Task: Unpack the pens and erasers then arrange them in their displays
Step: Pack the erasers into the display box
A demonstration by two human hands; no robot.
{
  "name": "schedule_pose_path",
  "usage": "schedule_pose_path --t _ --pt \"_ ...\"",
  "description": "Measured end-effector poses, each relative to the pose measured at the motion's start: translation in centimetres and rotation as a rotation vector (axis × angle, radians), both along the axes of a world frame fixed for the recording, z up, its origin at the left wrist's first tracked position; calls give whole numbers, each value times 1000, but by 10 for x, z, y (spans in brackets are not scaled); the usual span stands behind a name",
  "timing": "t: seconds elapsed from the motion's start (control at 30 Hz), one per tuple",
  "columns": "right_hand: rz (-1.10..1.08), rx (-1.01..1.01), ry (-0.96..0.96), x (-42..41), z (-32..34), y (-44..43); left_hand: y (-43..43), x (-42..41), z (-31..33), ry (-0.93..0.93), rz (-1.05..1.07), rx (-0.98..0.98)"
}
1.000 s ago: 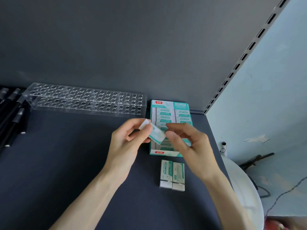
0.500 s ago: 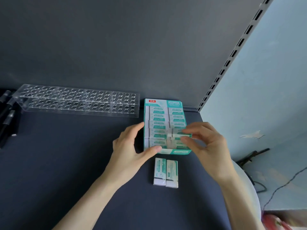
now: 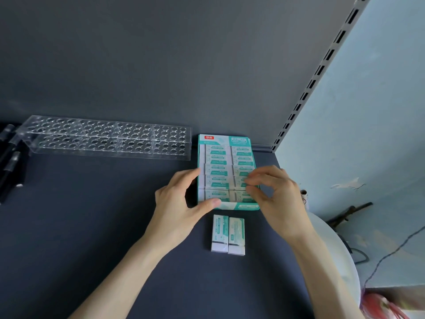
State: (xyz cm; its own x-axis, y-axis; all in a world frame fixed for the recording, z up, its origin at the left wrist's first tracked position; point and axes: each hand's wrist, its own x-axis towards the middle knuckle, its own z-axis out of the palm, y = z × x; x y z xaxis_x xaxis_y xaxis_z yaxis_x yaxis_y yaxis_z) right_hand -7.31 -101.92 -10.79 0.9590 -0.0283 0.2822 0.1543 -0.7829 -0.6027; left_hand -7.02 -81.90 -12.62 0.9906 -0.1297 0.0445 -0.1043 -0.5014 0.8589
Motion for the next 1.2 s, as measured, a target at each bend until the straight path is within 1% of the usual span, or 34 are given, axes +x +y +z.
schedule_pose_path --t 0.07,0.13,0.2,0.27,0.37,0.47,0.53,0.6,0.77,0.87,0.93,1.0,1.07,1.13,1.2 --pt "-11 -37 -19 -1 1 1 0 -1 0 -9 4 15" --pt "-12 -33 -70 -7 2 2 -1 -3 1 -33 13 24" --pt "-15 46 -128 -19 3 4 -2 -9 3 -102 45 15" --pt "-29 152 -147 -34 1 8 -2 -18 4 -200 55 -3" --pt "-5 203 -91 -58 -8 14 -3 -39 1 -263 -67 21" --pt "14 119 47 -73 -19 17 -4 -55 -5 -264 -184 189" --pt "33 39 76 -75 -21 16 -5 -58 -6 -284 -221 320" --pt "54 19 86 -74 -20 15 -5 -58 -5 -298 -237 392" --pt "14 168 119 -75 -20 12 0 -63 -7 -291 -207 363" --pt "-3 355 138 -76 -19 10 -2 -64 -8 -287 -178 439" --pt "3 439 124 -76 -19 9 -2 -62 -8 -277 -186 471" --pt "7 475 117 -75 -20 8 -1 -61 -8 -236 -200 418" --pt "16 519 131 -75 -21 7 2 -62 -8 -159 -187 288" --pt "33 604 146 -74 -19 7 4 -63 -6 -64 -178 105" --pt "76 757 140 -74 -15 8 5 -63 -4 -15 -195 -119"
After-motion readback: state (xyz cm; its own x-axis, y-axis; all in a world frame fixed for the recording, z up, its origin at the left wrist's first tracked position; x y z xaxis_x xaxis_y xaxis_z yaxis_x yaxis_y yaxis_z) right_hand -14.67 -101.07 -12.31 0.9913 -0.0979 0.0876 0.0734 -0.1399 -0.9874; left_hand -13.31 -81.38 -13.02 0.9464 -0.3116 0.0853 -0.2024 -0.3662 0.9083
